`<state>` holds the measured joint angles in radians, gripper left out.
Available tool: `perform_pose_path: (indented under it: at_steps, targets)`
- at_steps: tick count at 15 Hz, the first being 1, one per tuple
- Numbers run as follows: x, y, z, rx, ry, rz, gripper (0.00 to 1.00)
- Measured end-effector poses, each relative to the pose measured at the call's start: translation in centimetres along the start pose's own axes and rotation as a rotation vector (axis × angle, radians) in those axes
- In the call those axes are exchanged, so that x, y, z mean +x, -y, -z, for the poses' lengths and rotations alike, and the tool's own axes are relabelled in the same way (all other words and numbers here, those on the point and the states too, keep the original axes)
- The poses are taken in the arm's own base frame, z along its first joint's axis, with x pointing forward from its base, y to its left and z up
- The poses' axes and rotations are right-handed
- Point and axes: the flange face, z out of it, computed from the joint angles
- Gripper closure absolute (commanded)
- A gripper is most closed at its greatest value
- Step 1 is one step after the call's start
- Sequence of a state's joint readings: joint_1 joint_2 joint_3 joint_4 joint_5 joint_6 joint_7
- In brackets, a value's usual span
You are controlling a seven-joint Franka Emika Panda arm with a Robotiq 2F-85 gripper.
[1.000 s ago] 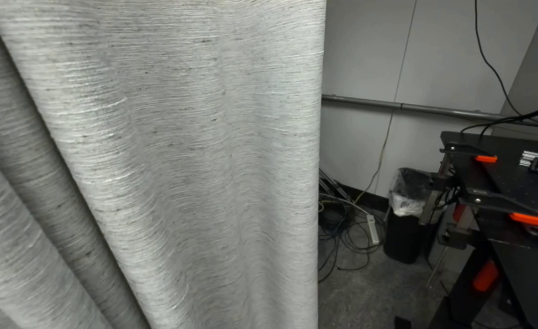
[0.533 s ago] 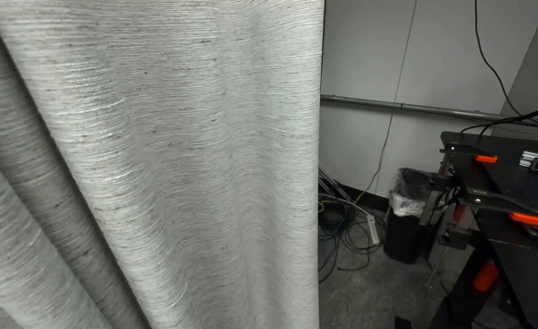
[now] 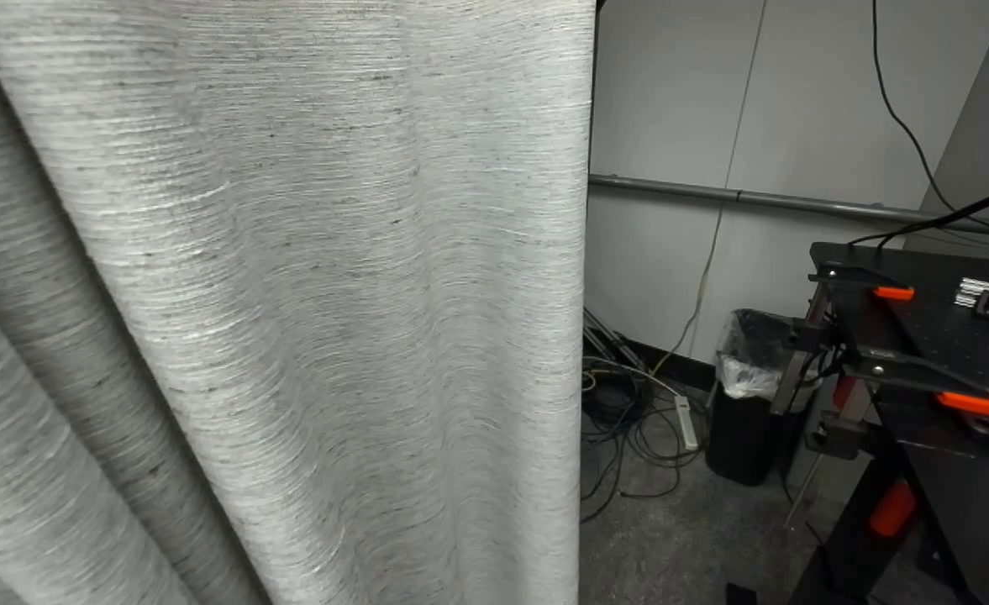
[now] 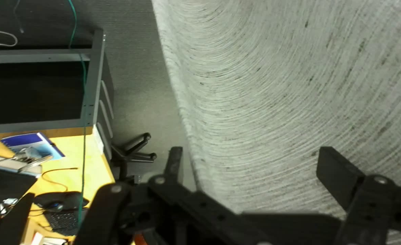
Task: Draw the curtain
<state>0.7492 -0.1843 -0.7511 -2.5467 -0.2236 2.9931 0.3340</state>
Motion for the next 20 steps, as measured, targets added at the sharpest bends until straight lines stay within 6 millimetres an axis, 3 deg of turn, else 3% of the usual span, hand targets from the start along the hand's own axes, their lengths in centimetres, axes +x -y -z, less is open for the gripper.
perform_pose_path:
  at_steps: [6, 13, 16, 18, 20]
  targets:
    - [0.6, -2.0, 2.2, -0.149, -0.092, 0.088, 0.0]
    - [0.3, 1.1, 7.7, -0.214, -0.252, 0.159, 0.0]
    - [-0.5, 2.2, 8.9, -0.229, -0.293, 0.154, 0.0]
    - [-1.1, 2.5, 9.2, -0.239, -0.308, 0.144, 0.06]
    - [-1.7, 2.5, 9.3, -0.253, -0.318, 0.128, 0.01]
